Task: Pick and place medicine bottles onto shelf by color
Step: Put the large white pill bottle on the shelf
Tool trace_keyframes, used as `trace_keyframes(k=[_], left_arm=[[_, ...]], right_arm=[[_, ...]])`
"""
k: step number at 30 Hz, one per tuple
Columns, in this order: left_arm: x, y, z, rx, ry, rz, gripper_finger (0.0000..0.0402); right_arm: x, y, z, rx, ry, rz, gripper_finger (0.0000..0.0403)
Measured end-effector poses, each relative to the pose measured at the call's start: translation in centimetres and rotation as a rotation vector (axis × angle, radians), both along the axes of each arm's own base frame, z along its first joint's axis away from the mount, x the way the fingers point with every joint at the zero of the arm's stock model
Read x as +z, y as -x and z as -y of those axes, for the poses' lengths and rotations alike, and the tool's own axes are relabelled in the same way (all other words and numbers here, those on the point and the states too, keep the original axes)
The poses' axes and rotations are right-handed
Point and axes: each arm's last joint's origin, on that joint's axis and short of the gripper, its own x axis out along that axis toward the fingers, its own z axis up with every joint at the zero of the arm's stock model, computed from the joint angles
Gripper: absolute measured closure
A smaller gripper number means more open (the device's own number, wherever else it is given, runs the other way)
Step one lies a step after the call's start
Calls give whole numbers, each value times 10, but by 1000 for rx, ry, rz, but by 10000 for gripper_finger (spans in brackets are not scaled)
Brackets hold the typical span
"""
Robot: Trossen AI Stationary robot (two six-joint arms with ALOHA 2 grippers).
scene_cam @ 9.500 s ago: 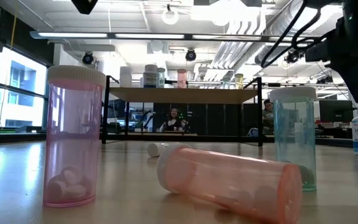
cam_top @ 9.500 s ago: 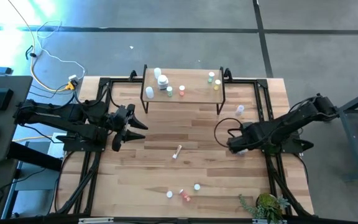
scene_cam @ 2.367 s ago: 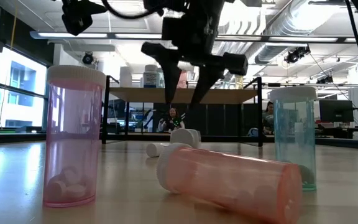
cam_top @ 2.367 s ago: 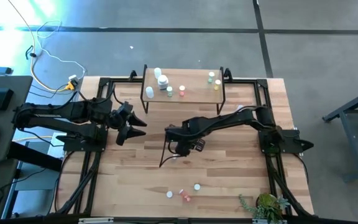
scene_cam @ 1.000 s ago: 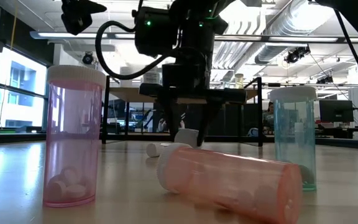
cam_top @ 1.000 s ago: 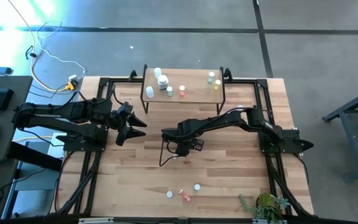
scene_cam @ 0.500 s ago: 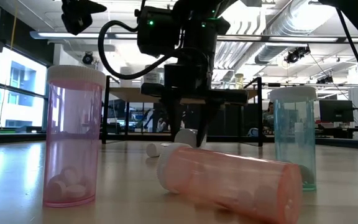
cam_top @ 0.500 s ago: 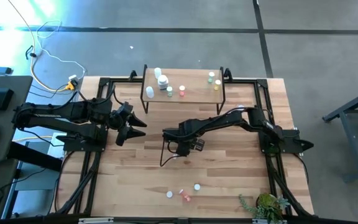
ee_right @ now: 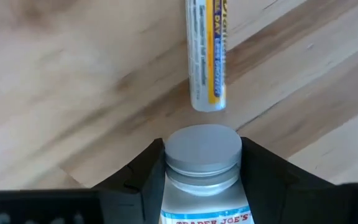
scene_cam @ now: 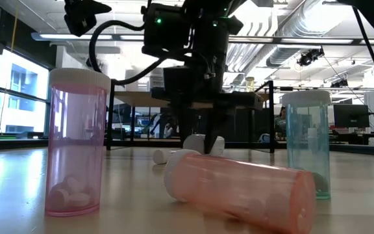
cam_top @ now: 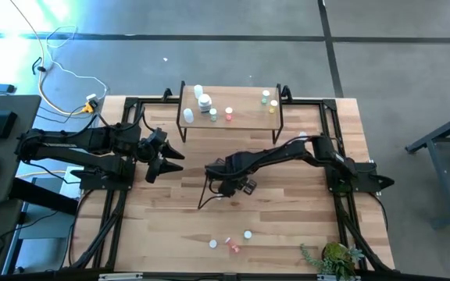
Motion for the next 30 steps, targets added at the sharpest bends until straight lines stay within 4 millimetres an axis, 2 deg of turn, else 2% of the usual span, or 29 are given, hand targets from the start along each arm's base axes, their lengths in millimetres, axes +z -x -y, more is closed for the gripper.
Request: trace_keyframes(k=[7,21,30], left_arm=[[0,0,0,0,0,0,170],[0,0,0,0,0,2,170],[0,0,0,0,0,3,170]], right_arm=[[15,0,-4,-201,-108,64,250],[24,1,-4,-442,-167,90,248],[62,7,-3,-563,-239,200,246]])
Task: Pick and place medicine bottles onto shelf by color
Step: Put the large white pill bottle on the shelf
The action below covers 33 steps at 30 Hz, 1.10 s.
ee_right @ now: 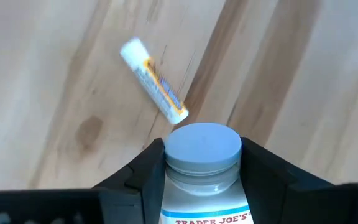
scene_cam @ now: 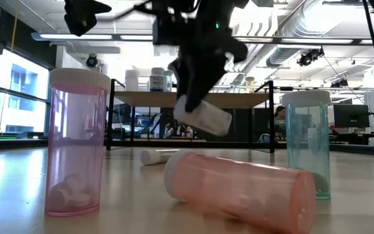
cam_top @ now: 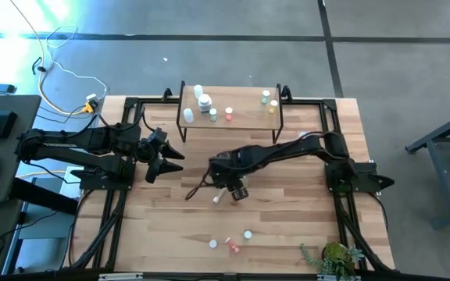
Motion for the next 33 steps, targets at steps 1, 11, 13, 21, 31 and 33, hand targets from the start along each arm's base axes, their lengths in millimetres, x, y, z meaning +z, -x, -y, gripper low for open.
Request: trace_keyframes(k=[1,11,13,21,31,33], left_arm=[[0,0,0,0,0,0,170],[2,-1,0,-3,-9,19,170],[2,-1,0,-4,-15,26,170],[3,-1,-2,52,-86,36,170],[10,-3,-6,149,-224,91,170],[13,-4,-8,179,-261,115,170]], right_arm=[[6,1,0,-12,-6,16,246],[71,18,9,-149,-77,239,245],[85,23,12,-184,-77,289,245],[137,48,23,-303,-53,483,245],[196,83,47,-451,19,761,245],[208,90,53,-484,38,821,245]])
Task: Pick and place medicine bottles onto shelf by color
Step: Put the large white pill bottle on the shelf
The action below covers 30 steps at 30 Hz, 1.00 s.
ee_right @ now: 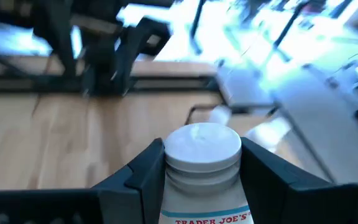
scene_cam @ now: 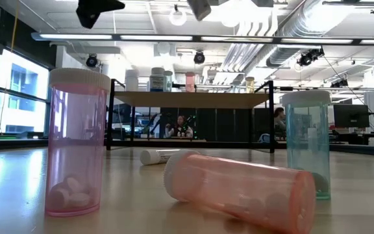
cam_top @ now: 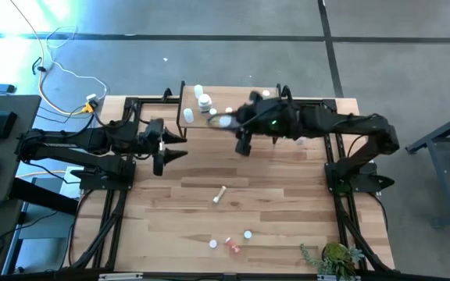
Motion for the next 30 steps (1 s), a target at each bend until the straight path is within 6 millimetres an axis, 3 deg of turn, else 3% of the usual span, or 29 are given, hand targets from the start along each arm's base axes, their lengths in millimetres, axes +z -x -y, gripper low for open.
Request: trace_keyframes(k=[8,16,23,30], left_arm=[[15,-1,-6,162,-170,118,170],[33,1,-9,286,-421,194,170],[37,3,-11,381,-500,181,170],[37,3,-12,395,-568,141,170]], right_arm=[[50,33,23,-132,102,274,245],[86,70,49,-255,209,463,245],[102,94,64,-323,256,544,245],[106,106,76,-379,272,555,245]])
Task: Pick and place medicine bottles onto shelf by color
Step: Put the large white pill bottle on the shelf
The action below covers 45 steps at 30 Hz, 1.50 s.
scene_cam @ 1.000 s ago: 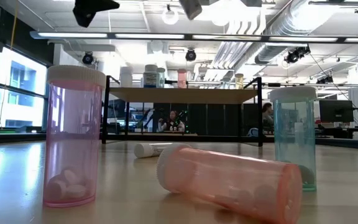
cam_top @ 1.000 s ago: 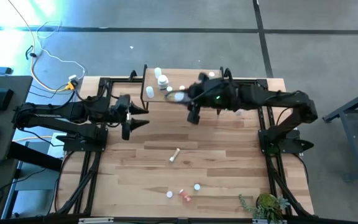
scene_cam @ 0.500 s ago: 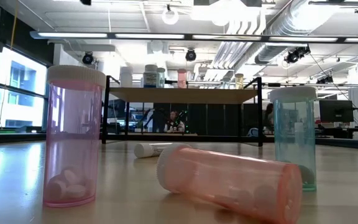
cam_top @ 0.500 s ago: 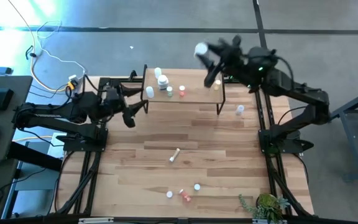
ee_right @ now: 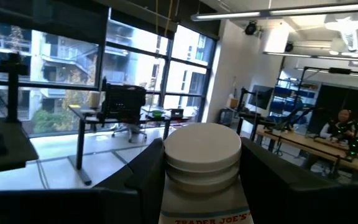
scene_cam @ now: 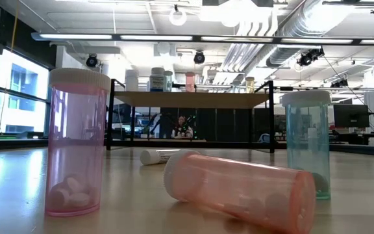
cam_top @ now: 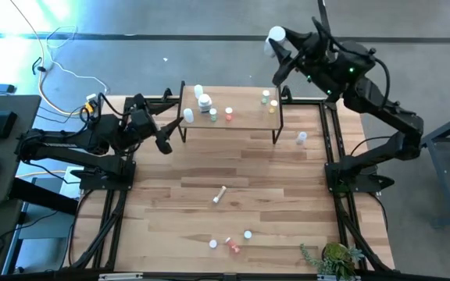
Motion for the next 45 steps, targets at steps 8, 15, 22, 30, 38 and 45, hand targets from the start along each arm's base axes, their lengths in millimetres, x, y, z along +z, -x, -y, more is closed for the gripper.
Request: trace_keyframes(k=[8,15,22,30,38,45], left_arm=[[0,2,-3,112,-32,-33,170],[0,4,-10,161,-42,-44,170],[0,6,-19,215,-42,-44,170],[0,8,-24,204,-35,-31,170],[-6,-4,-34,109,76,40,170],[-12,-21,-38,23,72,20,170]], right_arm=[[-8,-5,4,-8,-39,-51,245],[-26,-11,16,-68,-158,-130,245],[-48,-28,33,-22,-269,-199,245],[-46,-33,33,25,-261,-157,245],[-42,-40,25,181,-291,-83,245],[-46,-54,5,227,-324,-74,245]])
